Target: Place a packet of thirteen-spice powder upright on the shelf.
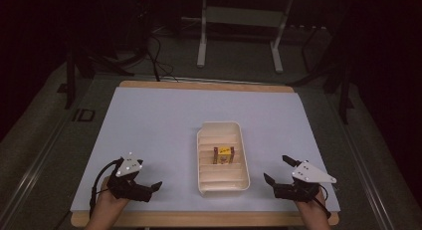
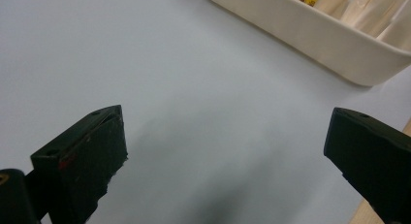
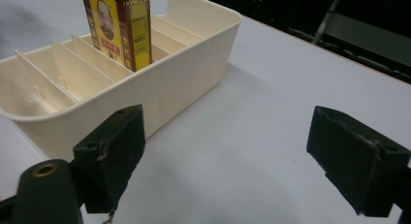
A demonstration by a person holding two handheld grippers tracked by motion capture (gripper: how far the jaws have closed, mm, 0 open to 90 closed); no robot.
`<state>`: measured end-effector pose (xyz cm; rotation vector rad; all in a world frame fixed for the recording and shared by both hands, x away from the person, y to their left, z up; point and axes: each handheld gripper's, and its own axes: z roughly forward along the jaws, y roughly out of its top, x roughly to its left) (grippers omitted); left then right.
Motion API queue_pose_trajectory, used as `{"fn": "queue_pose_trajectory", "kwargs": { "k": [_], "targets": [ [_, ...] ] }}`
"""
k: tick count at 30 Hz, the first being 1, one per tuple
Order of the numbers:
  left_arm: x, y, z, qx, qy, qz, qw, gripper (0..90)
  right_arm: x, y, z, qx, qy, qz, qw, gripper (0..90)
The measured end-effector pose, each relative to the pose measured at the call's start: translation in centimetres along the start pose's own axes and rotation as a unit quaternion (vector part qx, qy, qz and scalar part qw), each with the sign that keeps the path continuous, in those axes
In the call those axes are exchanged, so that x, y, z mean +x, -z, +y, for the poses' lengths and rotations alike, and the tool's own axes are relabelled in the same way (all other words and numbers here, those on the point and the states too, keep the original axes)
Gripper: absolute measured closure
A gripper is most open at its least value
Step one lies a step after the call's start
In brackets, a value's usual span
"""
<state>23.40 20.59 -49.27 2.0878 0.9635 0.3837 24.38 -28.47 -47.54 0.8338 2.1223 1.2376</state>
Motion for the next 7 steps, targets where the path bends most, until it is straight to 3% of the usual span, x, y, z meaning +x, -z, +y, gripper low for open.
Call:
{"fn": "queue_pose_trajectory", "kwargs": {
  "k": [7],
  "targets": [
    [-0.28, -0.04, 0.16, -0.005, -0.003, 0.000, 1.0000, 1.9, -0.17, 0.13, -0.04, -0.003, -0.002, -0.009, 0.9999, 13.9]
  ]
}}
